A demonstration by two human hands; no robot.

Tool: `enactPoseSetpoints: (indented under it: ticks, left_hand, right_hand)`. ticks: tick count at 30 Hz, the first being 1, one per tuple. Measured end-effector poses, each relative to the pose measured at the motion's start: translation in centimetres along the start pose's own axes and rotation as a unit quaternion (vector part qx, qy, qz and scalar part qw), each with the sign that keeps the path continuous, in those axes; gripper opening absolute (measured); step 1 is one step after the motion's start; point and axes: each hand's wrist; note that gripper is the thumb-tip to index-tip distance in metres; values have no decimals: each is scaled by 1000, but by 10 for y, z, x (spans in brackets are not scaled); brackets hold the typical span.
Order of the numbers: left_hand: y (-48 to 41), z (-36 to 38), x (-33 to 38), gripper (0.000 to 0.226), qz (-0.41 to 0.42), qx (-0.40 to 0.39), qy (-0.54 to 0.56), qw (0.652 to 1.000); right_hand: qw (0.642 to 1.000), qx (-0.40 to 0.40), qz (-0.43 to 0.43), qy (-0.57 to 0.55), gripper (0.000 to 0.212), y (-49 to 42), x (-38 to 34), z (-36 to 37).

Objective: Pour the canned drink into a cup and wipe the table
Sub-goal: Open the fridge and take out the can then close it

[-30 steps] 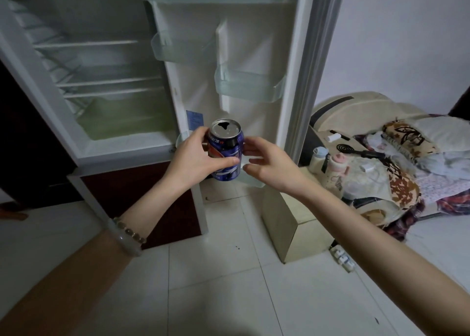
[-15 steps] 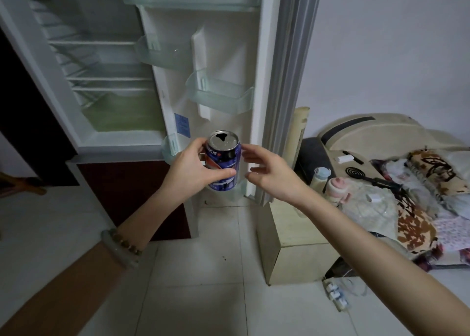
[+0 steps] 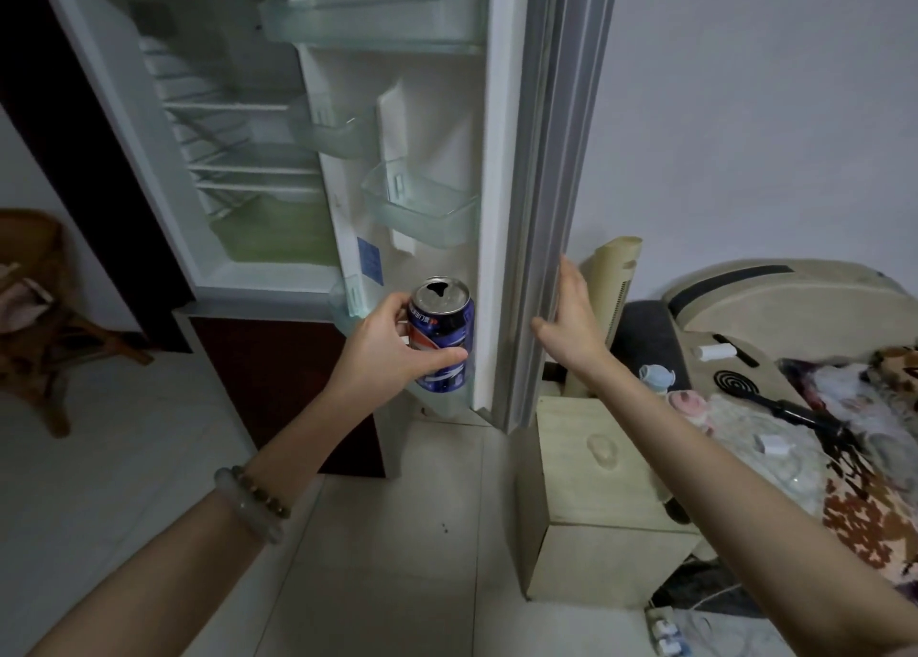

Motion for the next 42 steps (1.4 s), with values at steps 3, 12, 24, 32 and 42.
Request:
enactPoseSetpoints:
  ticks: [3,12,24,32,42]
  left_hand:
    - [-1,1,0,71,-4,11,-13,1000]
    - [3,-1,-8,67,-23,22,-30,999]
    - [24,-19,-12,62,-18,38,-56,998]
    - [47,-36,-23,58,-26,67,-68,995]
    - [72,-84,-41,62,-68,124,-86,986]
  right_hand:
    - [1000,-5,9,-1,88,-14,8,8]
    - [997,7,13,-71,87,-25,17,14]
    - [998,1,-17,-59,91,-7,15,25]
    - [985,-25,-140,101,93,28,10,51]
    - [898,-23,-353,261,77,51,-18,94]
Point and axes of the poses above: each hand's wrist, its own y-axis away from the middle knuckle, its own z-axis out of the palm, x = y × z, and after that the axes turned 4 degrees about z, right-handed
